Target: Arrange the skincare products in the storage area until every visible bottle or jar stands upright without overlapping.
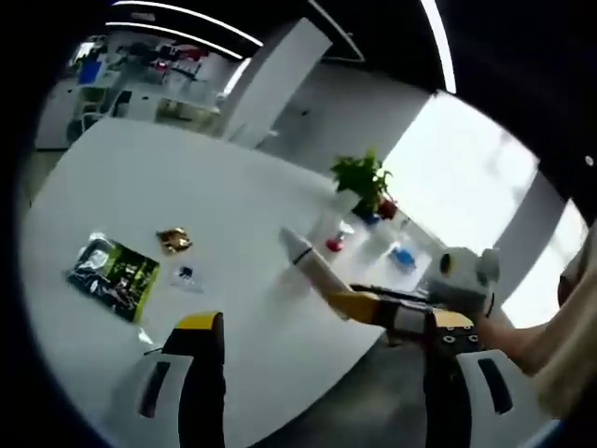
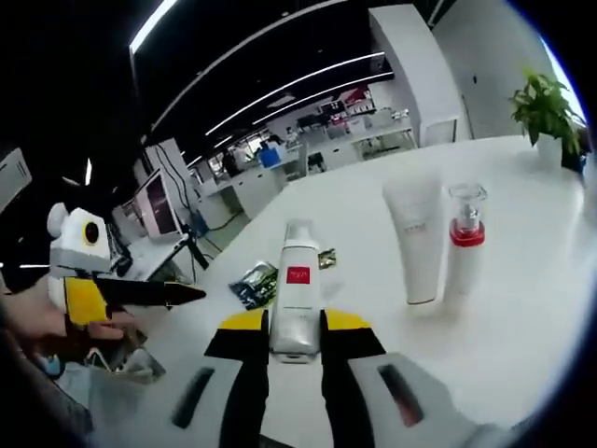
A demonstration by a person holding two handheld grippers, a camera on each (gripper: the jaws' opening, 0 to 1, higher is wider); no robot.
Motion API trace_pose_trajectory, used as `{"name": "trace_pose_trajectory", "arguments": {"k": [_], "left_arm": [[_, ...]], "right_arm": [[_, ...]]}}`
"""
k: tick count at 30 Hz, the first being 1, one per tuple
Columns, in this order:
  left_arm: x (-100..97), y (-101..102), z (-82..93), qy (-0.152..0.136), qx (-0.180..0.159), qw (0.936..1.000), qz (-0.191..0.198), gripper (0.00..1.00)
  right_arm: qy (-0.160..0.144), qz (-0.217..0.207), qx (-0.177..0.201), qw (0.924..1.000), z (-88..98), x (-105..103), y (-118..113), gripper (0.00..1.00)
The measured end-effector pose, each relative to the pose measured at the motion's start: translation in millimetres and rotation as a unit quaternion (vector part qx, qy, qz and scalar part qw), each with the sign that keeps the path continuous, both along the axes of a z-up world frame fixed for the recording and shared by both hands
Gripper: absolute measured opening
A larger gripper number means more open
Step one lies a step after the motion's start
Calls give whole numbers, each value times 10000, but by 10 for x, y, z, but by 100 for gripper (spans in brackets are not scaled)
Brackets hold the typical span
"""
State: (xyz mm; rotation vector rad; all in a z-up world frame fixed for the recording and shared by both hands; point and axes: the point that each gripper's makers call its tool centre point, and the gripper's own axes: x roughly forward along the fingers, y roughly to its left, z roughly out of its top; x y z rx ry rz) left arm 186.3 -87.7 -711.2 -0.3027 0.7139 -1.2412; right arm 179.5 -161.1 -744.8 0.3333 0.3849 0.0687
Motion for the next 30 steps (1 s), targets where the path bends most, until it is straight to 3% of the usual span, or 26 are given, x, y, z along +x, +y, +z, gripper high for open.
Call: {"name": "trace_pose_trajectory", "arguments": {"k": [9,17,25,30], "left_arm": [[-62,-193,118,506,-443,9976,189,85],[-128,-381,213,678,-711,9948,260,80],[-224,-562,307,1011,-1069,9889,195,61],[-222,-601,288,1112,-1093,9873,319,47]], "right_arm": [[-346,444,-287,9980,297,-158,173,19],[-571,884,-754,9916,488,-307,289,19],[-691,1106,-1093,9854,579,-437,275,20],[-698,1175,-1193,9834,582,-520,235,20]]}}
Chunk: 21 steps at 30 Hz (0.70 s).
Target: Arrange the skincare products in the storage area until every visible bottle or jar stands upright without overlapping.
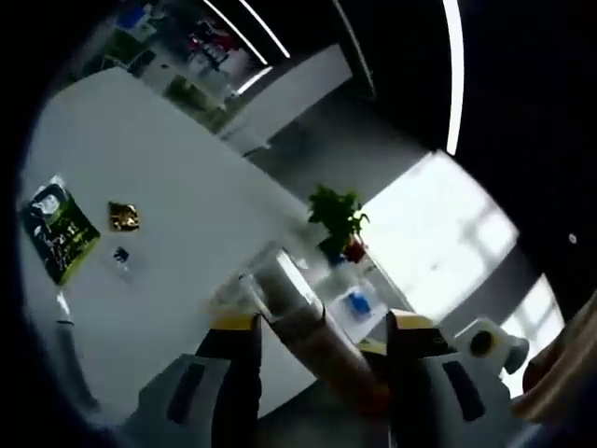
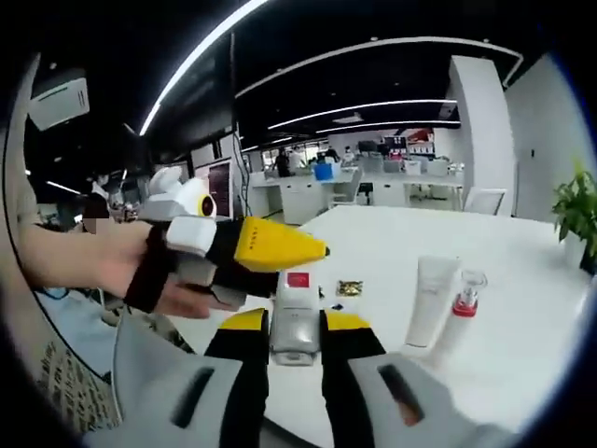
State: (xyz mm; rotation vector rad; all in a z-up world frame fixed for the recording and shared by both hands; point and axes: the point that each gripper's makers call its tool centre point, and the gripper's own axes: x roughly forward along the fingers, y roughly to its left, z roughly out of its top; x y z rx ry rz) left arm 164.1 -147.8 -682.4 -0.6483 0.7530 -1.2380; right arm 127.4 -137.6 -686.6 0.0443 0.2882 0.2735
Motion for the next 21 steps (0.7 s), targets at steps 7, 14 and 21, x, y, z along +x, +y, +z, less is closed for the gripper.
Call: {"name": "trace_pose_trajectory", "arguments": {"k": [7,14,21], "left_arm": [[-43,-59,-44,133,65,9998,107,28],[-137,-145,99,223,-183,9995,107,19],[-216,-224,137,172,-154,9997,-43,17]], "right_arm": [[7,43,-145,9999,-33,-96,-75,20],[120,39,-146,9998,-80,-145,-141,21],[203,110,5,9997,-126,-187,-203,21]]}}
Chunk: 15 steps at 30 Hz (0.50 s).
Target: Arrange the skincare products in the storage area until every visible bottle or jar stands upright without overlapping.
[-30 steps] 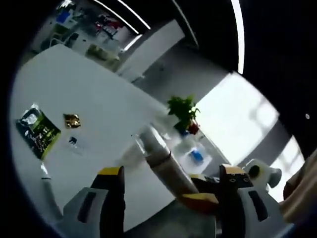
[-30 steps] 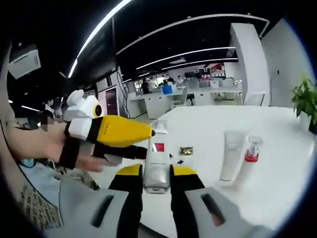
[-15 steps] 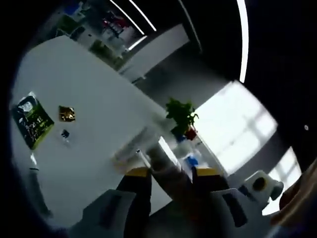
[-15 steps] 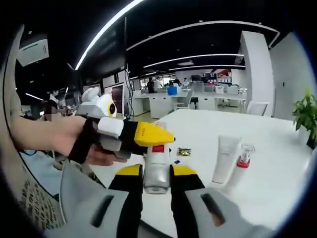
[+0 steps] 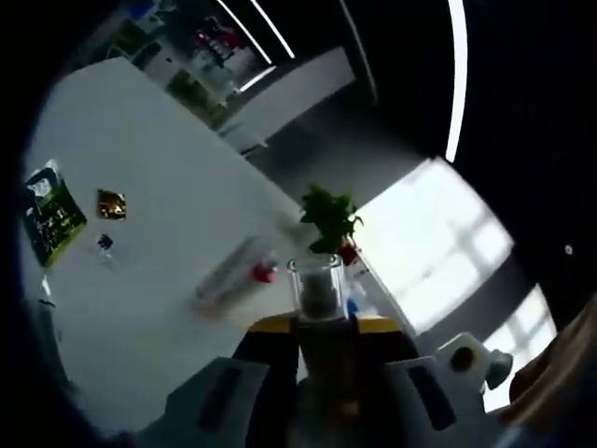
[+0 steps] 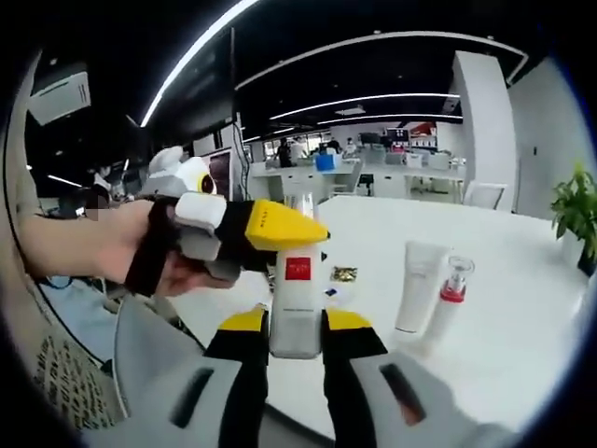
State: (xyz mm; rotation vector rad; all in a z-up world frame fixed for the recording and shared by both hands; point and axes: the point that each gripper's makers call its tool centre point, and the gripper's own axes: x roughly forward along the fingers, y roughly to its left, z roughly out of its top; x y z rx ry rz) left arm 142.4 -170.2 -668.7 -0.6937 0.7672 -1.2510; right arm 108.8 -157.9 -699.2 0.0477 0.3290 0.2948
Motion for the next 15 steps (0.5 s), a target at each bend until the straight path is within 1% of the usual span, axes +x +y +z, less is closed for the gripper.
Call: {"name": "trace_pose_trajectory", "arguments": {"k": [2,5,7,9,10,12,14,15], "left_arm": [[-23,-6,13,-66,10,10000,-50,17],[-73,-23,50,-252,27,9995,-190,17],[-122,-42,105,-466,9,9983,-363,17],[-180,-63,160,-762,22,9955,-572,17],[-215,-70,179,-966,92,9926,-732,17],[-234,-83,207,-1278,229,9876,-885,17],[-257,-106,250,-1668,392,9791,-1098,17],[-279,-125,287,-1896,432,9730,-1243,17]], "right_arm": [[10,53,96,9999,5,-12,-10,21],[24,205,222,9995,10,-32,-18,22],[8,378,298,9988,24,-55,-15,23],[15,496,311,9983,32,-78,-39,25],[13,557,268,9981,34,-88,-61,27],[-2,589,238,9980,41,-92,-107,31],[-23,672,319,9972,75,-103,-153,33],[-62,752,363,9965,105,-112,-170,34]]}}
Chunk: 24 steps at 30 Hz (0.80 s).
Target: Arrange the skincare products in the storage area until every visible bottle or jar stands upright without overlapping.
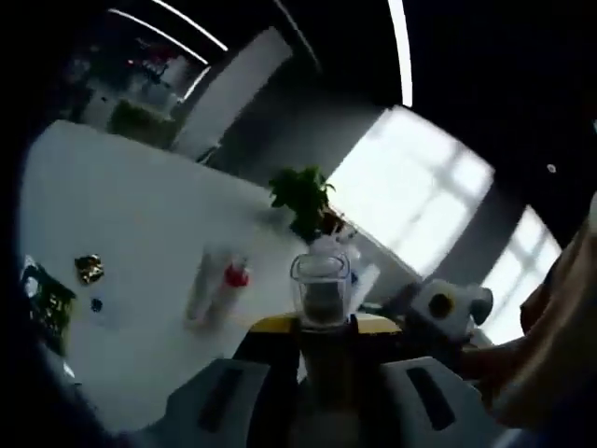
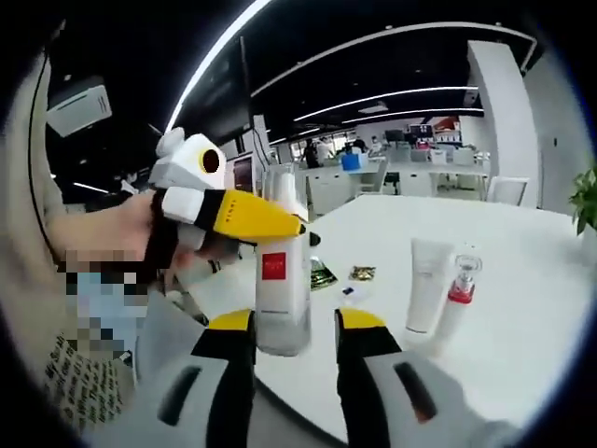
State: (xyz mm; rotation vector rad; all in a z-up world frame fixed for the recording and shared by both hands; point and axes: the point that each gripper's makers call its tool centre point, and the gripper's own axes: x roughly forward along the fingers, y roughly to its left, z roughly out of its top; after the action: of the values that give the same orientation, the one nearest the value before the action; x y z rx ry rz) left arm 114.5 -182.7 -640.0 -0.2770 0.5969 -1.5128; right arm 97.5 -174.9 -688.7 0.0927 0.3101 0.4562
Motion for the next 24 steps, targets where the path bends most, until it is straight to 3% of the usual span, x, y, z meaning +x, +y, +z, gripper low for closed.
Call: {"name": "trace_pose_trajectory", "arguments": {"k": [4,7,9,13,15,21,24], "left_arm": [[-83,-56,109,-593,55,9970,-485,17],[-164,-100,203,-1117,29,9898,-885,17],[-241,-132,279,-1320,-48,9847,-1137,17],[-388,-185,397,-1560,-183,9746,-1597,17],[-444,-203,429,-1623,-197,9707,-1761,17],[-552,-306,496,-1786,-278,9621,-2042,17],[-579,-325,490,-1793,-278,9604,-2115,17]], "right_arm": [[1,298,38,9995,105,-41,-61,35],[-55,491,64,9988,186,-63,-93,35],[-173,731,85,9971,291,-83,-118,35],[-492,1206,260,9911,543,-139,-112,33],[-574,1422,154,9881,602,-163,-114,33],[-618,2140,157,9747,655,-262,-75,23],[-602,2271,222,9718,640,-266,-92,21]]}}
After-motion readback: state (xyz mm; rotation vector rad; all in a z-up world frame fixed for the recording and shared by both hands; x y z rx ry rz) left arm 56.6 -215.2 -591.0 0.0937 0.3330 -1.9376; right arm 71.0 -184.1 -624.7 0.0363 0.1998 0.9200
